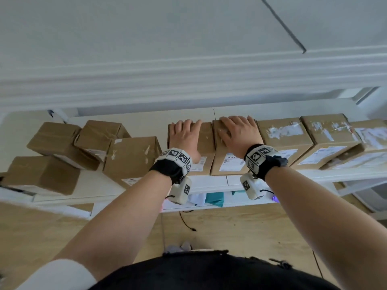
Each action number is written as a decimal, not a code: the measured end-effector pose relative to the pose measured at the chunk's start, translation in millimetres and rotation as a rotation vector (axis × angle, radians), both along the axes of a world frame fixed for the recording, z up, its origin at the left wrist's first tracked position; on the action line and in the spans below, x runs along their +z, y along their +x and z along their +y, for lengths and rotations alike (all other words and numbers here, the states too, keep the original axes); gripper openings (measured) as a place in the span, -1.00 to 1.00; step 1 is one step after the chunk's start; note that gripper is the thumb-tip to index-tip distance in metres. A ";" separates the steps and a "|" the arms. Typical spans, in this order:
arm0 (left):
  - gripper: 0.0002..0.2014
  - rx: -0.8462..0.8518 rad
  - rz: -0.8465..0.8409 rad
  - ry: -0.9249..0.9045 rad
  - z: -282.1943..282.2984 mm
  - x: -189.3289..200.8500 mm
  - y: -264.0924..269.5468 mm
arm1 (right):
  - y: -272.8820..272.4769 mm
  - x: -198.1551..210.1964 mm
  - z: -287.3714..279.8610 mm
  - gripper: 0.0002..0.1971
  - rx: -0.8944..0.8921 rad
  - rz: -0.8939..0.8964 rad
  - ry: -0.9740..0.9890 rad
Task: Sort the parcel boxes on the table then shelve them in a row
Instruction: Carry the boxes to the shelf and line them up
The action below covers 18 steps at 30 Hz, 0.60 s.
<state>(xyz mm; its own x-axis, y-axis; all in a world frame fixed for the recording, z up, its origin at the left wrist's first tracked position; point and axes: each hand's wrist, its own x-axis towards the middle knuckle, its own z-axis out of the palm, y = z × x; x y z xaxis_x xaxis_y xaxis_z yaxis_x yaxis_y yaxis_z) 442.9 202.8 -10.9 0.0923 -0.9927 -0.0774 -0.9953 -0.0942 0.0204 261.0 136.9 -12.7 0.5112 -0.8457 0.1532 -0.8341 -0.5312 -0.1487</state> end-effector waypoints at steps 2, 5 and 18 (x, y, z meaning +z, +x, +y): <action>0.13 0.004 0.000 -0.009 0.7 1.6 -1.4 | 0.3 0.0 -0.2 -0.53 0.003 -0.004 -0.005; 0.15 0.015 0.006 0.013 4.1 2.3 -4.9 | -2.2 -1.1 1.3 -0.54 0.014 -0.011 -0.015; 0.63 0.070 -0.130 0.017 27.7 17.5 -11.2 | 8.5 17.3 8.5 -0.45 -0.031 -0.108 -0.016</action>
<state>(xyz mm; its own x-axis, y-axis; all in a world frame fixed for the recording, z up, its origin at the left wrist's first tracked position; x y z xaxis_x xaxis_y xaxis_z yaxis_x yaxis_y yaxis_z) 431.7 230.5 6.6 0.1720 -0.9821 -0.0774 -0.9804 -0.1629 -0.1106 269.4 145.4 4.5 0.4649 -0.8575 0.2202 -0.8295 -0.5088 -0.2303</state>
